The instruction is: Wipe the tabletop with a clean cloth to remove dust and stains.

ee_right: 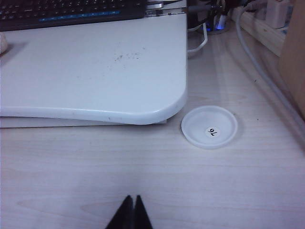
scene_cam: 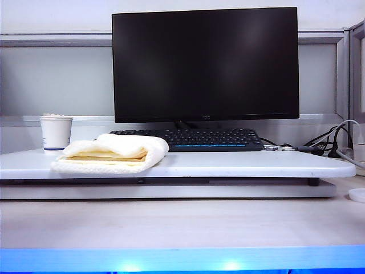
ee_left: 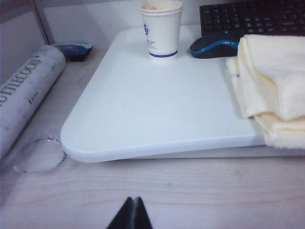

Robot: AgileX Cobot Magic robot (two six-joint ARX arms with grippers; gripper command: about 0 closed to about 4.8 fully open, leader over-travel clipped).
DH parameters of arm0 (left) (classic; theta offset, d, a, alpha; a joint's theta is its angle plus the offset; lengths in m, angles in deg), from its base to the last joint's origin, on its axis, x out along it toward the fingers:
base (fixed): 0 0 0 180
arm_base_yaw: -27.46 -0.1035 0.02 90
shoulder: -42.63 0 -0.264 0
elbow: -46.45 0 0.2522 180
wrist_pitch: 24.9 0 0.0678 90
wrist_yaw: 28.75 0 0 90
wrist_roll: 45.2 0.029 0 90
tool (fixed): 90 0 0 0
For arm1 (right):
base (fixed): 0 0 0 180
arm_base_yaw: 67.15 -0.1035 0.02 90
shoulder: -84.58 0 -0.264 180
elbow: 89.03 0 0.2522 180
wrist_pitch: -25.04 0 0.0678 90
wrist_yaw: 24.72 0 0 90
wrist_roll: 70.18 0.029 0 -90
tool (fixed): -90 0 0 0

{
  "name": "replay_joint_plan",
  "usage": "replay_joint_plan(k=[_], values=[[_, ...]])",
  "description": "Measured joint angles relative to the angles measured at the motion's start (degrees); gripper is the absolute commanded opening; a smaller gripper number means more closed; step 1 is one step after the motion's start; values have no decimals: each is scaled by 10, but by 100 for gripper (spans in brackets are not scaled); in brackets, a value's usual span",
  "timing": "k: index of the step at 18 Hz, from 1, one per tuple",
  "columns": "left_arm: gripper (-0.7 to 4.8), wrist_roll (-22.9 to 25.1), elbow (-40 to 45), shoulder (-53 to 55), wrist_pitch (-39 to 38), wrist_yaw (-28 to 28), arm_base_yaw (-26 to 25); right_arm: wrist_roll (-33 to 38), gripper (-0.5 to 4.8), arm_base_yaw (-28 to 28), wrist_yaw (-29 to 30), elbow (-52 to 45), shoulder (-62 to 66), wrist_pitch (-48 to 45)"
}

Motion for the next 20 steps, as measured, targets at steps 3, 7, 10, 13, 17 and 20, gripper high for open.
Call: replay_joint_plan(k=[3,7,10,13,17,20], values=[[-5,-10,0,0,0,0,0,0,-8,0,0,0,0,0],[-5,-11,0,0,0,0,0,0,-8,0,0,0,0,0],[-5,-11,0,0,0,0,0,0,-8,0,0,0,0,0],[-5,-11,0,0,0,0,0,0,-8,0,0,0,0,0],[-5,-11,0,0,0,0,0,0,-8,0,0,0,0,0],[-6,-11,0,0,0,0,0,0,-8,0,0,0,0,0]])
